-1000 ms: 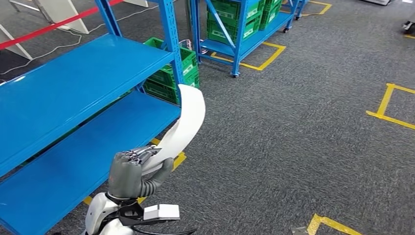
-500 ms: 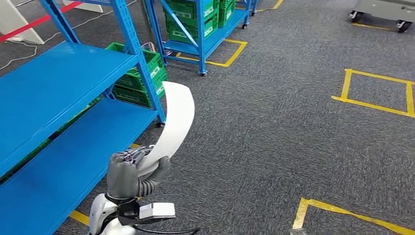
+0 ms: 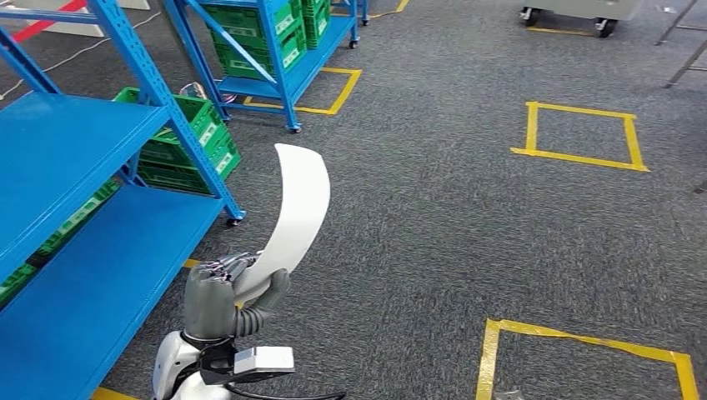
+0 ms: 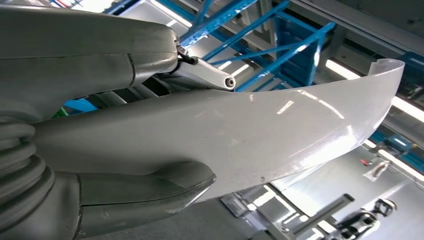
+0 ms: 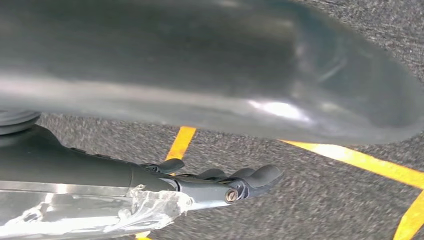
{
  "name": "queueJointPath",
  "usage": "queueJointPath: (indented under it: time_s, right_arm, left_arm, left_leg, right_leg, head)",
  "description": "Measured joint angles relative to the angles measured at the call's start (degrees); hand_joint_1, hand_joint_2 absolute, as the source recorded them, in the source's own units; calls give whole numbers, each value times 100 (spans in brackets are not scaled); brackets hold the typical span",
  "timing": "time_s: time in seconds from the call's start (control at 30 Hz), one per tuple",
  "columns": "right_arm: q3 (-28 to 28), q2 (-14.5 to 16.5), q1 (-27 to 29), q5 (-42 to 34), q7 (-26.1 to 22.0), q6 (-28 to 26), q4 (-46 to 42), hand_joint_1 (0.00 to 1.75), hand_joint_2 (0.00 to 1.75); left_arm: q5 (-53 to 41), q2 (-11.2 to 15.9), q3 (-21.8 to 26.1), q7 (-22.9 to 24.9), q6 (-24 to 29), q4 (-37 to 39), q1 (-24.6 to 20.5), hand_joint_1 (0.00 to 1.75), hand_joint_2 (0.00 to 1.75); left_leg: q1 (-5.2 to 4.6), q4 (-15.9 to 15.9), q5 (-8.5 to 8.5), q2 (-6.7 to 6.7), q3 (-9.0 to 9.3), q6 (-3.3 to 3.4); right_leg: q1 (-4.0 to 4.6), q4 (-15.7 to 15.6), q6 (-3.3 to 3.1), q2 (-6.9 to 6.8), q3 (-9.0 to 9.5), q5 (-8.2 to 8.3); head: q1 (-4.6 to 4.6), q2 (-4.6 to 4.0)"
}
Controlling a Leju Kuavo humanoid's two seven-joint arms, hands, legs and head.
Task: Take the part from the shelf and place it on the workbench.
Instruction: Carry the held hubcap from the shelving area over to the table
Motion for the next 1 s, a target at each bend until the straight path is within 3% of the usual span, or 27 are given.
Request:
queueJointPath:
  time_s: [0.13, 0.2, 0.27, 0.33, 0.37, 0.4, 0.47, 0.53, 0.63, 0.7, 0.77, 0.8, 0.83, 0.87, 0.9, 0.97, 1.0]
  right_arm:
    - [0, 0, -4, 3, 0, -2, 0, 0, 0]
    - [-1, 0, 27, 26, 1, -9, 0, 0, 0]
    - [0, 3, 38, 78, 1, -16, 0, 0, 0]
    - [2, 8, 25, 110, 0, -16, 0, 0, 0]
    - [2, 9, 30, 113, 0, -16, 0, 0, 0]
    - [2, 9, 34, 113, 0, -16, 0, 0, 0]
    - [2, 9, 25, 119, 0, -16, 0, 0, 0]
    - [3, 13, 3, 133, -1, -16, 0, 0, 0]
    - [1, 14, 14, 146, -2, -17, 0, 0, 0]
    - [-1, 13, 15, 150, -5, -13, -1, 0, 0]
    - [-2, 15, 2, 157, -10, -3, -2, 0, 0]
    - [-2, 16, 0, 161, -12, -1, -2, 0, 0]
    - [-2, 17, 5, 166, -13, 1, -2, 0, 0]
    - [-3, 17, 14, 172, -14, 1, -2, 0, 0]
    - [-3, 17, 21, 180, -14, 1, -2, 0, 0]
    - [-4, 21, 22, 195, -18, 2, -2, 0, 0]
    - [-4, 22, 13, 198, -20, 4, -3, 0, 0]
  left_arm:
    - [1, -2, 0, -3, -5, 1, -1, 175, 175]
    - [29, -7, -2, -10, -80, 17, -11, 175, 175]
    - [79, -11, -14, -32, -236, 57, -27, 175, 175]
    - [102, -9, -34, -54, -333, 91, -35, 175, 175]
    - [101, -8, -42, -58, -343, 99, -36, 175, 175]
    - [101, -8, -49, -62, -349, 105, -37, 175, 175]
    - [100, -7, -60, -72, -360, 112, -43, 175, 175]
    - [95, -2, -84, -86, -382, 119, -57, 175, 175]
    - [89, 5, -158, -102, -417, 135, -77, 175, 175]
    - [86, 15, -198, -110, -425, 140, -86, 175, 175]
    - [85, 45, -224, -115, -424, 156, -84, 175, 175]
    - [85, 63, -233, -115, -423, 169, -79, 175, 175]
    - [86, 81, -241, -115, -423, 186, -75, 175, 175]
    - [86, 95, -248, -115, -423, 199, -73, 175, 175]
    - [86, 107, -257, -116, -423, 209, -73, 175, 175]
    - [85, 128, -285, -123, -423, 217, -73, 175, 175]
    - [84, 136, -301, -128, -423, 220, -73, 175, 175]
  left_leg:
    - [8, -56, -21, -18, 18, 5]
    - [-10, -60, -5, 76, -4, 72]
    - [-44, -61, 24, 348, -26, 186]
    - [-58, -74, 25, 599, -19, 241]
    - [-60, -74, 18, 667, -12, 241]
    - [-61, -74, 8, 729, 1, 235]
    - [-83, -68, -28, 833, 37, 196]
    - [-116, -62, -60, 916, 60, 141]
    - [-110, -79, -102, 990, 81, 45]
    - [-90, 201, -272, 775, -47, -11]
    - [-79, 951, -584, 514, -464, -33]
    - [-80, 1340, -693, 469, -709, -37]
    - [-80, 1585, -697, 452, -894, -39]
    - [-77, 1619, -575, 445, -976, -37]
    - [-71, 1435, -346, 430, -946, -34]
    - [-42, 713, 175, 243, -702, -35]
    - [-25, 372, 308, 131, -575, -28]
  right_leg:
    - [7, 18, 9, 19, -18, 0]
    - [-21, 0, 79, 51, -73, 30]
    - [-34, 774, 187, -232, -496, -335]
    - [-20, 1640, 228, -548, -890, -700]
    - [-20, 1587, 226, -562, -841, -626]
    - [-19, 1303, 219, -591, -673, -468]
    - [2, 484, 190, -789, -193, -168]
    - [33, 52, 123, -909, 45, -82]
    - [53, 7, -1, -752, 28, -105]
    - [33, -32, -78, -627, 61, -112]
    - [24, -45, -139, -495, 96, -140]
    - [27, -44, -158, -419, 118, -162]
    - [30, -44, -165, -340, 150, -188]
    - [31, -44, -164, -257, 194, -219]
    - [29, -43, -156, -172, 251, -255]
    - [28, -37, -116, -14, 349, -340]
    - [30, -30, -91, 65, 375, -398]
  head:
    - [2, 0]
    - [9, 1]
    - [51, 2]
    - [89, 2]
    - [90, 2]
    - [90, 2]
    - [91, 1]
    - [80, 1]
    - [74, 2]
    - [55, 2]
    - [32, 2]
    - [30, 2]
    - [27, 2]
    - [29, 2]
    - [28, 2]
    - [26, 2]
    - [26, 2]
